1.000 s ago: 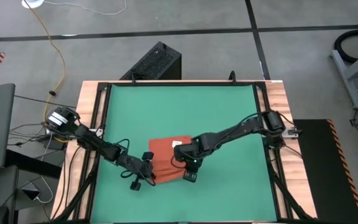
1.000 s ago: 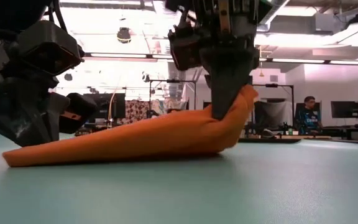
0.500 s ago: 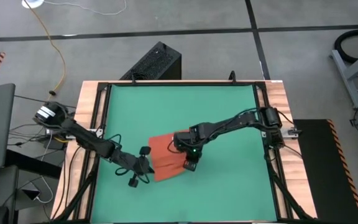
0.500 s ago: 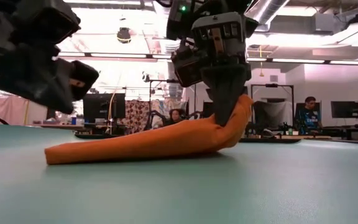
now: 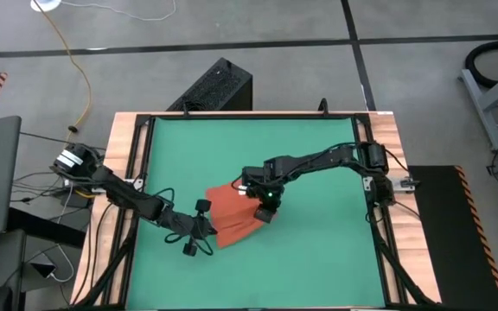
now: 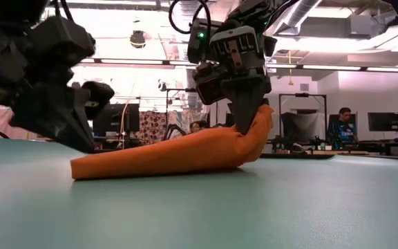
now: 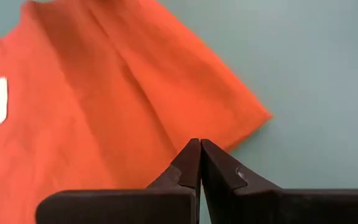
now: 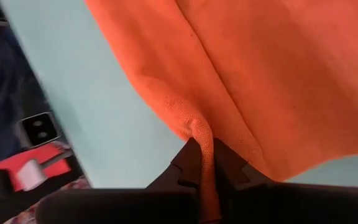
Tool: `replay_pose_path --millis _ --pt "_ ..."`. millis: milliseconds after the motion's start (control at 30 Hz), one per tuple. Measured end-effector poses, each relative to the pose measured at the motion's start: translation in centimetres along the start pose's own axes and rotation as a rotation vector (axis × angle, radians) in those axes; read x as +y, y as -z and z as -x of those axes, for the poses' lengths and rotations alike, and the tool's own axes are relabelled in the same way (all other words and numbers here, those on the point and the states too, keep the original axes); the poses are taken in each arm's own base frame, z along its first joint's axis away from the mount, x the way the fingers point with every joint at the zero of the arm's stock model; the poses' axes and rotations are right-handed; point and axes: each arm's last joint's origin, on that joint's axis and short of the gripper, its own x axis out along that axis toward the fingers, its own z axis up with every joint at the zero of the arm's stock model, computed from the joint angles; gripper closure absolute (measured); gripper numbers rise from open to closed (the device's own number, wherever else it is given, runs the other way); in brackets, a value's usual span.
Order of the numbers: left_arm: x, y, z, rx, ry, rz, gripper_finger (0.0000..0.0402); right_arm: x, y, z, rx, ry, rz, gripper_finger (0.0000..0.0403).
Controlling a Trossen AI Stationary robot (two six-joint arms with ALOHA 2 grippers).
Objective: Roll towel
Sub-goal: Roll the orange towel
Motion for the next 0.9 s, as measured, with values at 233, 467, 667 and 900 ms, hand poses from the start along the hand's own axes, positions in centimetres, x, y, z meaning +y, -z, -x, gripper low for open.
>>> replay_pose_path --millis 233,467,667,900 --pt "0.8 1.2 -1.4 0.072 -0.041 0.004 0.0401 -0.8 -0.5 0.8 0.02 -0.099 -0.024 0.0374" --pt "1.1 1.5 -2.4 0.059 0.003 0.027 0.0402 -1.8 -0.8 1.5 0.014 -0.124 -0.025 0.0374" --pt "1.0 1.7 -2.4 0.07 0.014 0.033 0.0401 -3.0 -0.8 2.3 0.032 -0.132 -0.063 0.0374" --pt "1.0 1.6 -2.4 0.066 0.015 0.04 0.0401 -4.2 -1.2 3.2 0.011 -0.134 -0.077 0.0374"
